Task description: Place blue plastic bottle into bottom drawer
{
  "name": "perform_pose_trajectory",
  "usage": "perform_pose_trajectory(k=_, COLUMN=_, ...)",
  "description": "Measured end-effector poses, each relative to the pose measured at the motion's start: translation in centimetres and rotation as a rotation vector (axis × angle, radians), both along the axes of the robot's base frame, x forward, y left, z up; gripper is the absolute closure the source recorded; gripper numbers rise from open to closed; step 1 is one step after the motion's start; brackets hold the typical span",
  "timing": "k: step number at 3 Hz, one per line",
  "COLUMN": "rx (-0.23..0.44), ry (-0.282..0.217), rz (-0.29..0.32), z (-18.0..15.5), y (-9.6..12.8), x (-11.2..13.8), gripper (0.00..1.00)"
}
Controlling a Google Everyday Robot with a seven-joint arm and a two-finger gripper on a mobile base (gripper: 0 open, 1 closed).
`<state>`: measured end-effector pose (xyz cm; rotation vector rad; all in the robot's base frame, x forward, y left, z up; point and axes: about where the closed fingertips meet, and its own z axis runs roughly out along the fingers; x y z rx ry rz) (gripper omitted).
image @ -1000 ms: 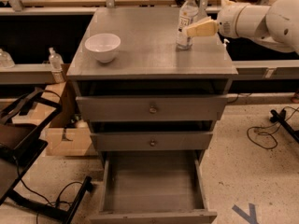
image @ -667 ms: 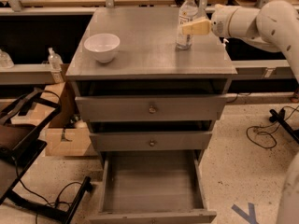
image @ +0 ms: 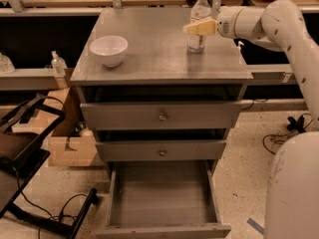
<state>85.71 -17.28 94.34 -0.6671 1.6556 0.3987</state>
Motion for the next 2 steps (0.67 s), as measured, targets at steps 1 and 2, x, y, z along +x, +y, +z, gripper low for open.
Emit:
perform_pose_trajectory(k=1, rx=0.018, ry=-0.002, rz=0.0, z=-0.3, y=0.0, x=1.4, gripper=0.0)
perform_pose_trajectory(k=2, rx=0.032, ry=-0.032, rz=-0.029, z=0.2, y=-1.3, x=2.6, gripper=0.15)
